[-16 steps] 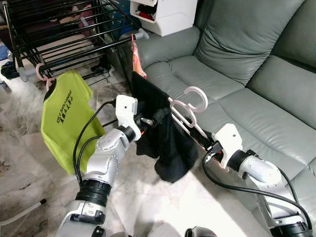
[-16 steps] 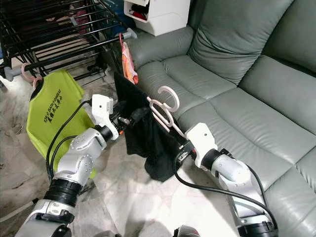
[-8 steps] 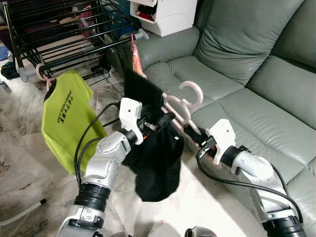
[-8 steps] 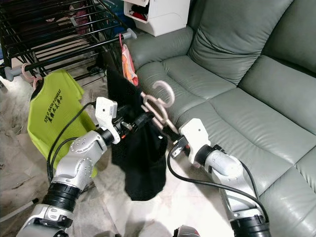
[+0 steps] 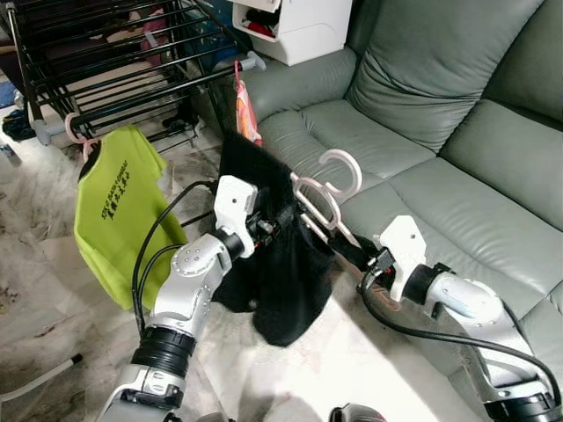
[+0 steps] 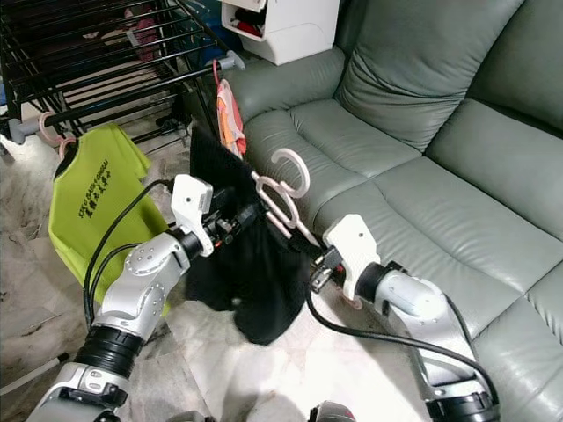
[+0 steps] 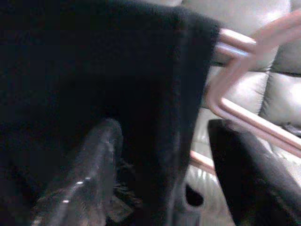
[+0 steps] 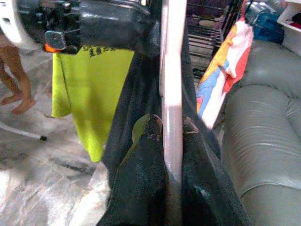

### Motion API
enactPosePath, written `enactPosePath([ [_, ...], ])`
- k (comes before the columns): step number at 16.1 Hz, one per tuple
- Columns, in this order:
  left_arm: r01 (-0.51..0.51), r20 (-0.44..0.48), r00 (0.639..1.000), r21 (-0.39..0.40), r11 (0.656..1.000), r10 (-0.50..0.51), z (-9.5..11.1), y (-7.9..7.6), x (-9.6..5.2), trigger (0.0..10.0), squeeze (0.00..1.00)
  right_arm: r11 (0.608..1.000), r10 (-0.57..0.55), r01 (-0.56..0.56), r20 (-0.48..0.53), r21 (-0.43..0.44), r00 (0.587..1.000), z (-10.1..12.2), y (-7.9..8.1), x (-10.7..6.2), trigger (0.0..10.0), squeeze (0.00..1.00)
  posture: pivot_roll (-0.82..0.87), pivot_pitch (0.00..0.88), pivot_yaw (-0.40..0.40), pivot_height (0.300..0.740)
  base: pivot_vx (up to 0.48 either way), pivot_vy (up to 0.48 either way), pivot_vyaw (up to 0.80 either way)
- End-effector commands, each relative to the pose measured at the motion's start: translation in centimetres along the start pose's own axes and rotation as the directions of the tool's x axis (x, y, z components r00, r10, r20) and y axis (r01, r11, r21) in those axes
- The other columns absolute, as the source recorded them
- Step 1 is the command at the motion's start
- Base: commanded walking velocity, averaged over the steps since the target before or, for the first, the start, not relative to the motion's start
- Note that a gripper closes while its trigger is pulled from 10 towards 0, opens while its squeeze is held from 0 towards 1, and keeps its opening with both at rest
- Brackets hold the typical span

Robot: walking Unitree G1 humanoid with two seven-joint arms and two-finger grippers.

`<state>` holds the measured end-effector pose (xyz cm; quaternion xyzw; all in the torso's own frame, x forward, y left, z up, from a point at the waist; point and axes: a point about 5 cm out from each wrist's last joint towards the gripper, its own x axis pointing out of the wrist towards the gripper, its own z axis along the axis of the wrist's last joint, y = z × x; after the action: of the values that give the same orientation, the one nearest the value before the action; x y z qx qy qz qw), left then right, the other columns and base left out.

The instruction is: Hang hanger

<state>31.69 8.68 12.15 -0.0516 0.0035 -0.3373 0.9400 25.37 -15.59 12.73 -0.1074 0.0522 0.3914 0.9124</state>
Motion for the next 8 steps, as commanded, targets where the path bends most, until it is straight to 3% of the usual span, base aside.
enactPosePath([
  [1,-0.032,0.003,0.999,0.025,0.999,0.032,0.19,0.73,-0.26,0.0,0.0,0.999,0.048,-0.046,0.091,-0.027,0.995,1.94,0.58,0.14,10.0,0.0,-0.13,0.0,0.061,0.74,0.0,0.0,0.0],
  [8,-0.022,0.001,1.0,0.066,0.998,0.022,0.11,0.73,-0.18,0.0,0.0,0.998,0.064,-0.063,0.08,-0.021,0.995,1.89,0.6,-0.1,10.0,0.0,-0.13,0.0,0.063,0.74,0.0,0.0,0.0],
])
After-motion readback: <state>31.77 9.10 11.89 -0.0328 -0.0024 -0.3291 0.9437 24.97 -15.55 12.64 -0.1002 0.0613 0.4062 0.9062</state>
